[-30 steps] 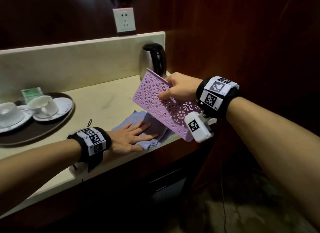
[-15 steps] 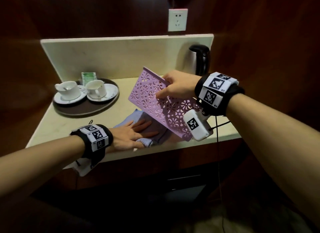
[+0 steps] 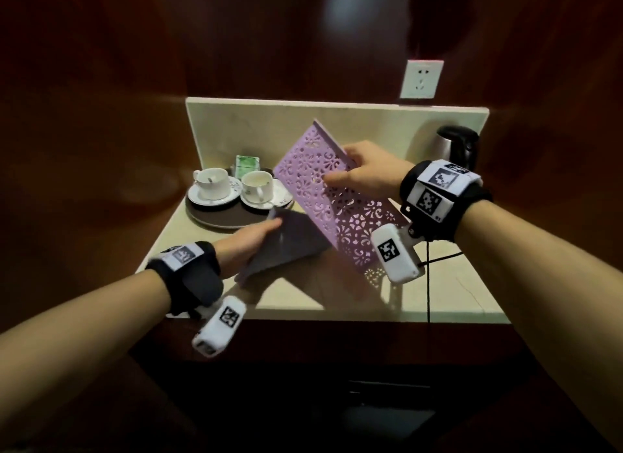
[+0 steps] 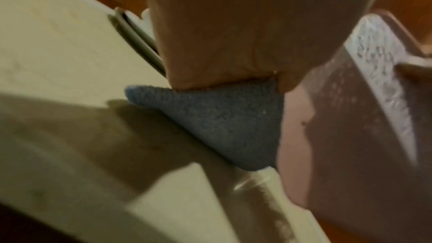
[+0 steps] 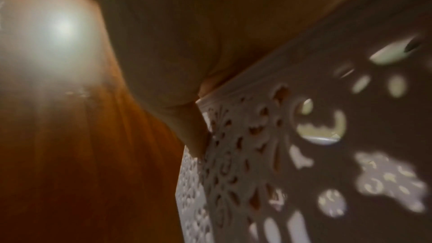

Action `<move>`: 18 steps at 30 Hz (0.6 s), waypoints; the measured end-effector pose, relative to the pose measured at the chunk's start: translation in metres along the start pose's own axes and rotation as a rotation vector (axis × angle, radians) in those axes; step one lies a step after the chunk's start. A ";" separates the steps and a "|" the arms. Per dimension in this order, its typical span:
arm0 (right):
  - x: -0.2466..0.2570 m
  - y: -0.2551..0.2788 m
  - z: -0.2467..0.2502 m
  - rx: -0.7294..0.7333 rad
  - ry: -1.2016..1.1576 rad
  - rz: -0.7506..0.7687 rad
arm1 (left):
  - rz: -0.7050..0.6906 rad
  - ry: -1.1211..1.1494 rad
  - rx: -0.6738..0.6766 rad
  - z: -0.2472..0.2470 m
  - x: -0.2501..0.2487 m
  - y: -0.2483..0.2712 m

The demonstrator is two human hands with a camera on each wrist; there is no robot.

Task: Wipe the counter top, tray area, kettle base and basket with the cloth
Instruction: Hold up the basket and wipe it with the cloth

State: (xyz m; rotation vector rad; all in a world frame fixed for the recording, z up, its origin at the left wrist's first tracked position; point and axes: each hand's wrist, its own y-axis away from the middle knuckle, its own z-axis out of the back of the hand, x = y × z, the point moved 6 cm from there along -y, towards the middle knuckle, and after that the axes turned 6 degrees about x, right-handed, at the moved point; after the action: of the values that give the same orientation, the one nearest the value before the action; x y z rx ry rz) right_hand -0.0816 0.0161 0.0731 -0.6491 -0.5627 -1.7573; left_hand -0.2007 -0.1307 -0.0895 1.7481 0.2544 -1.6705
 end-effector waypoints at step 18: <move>-0.076 0.017 0.018 -0.233 -0.916 -0.038 | -0.340 0.464 0.248 -0.086 -0.128 -0.011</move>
State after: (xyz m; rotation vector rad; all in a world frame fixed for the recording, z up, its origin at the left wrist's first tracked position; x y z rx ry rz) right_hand -0.0453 0.0772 0.0358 -1.6396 -0.9862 -1.5015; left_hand -0.1581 -0.0310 0.0208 2.3818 0.6039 -1.5479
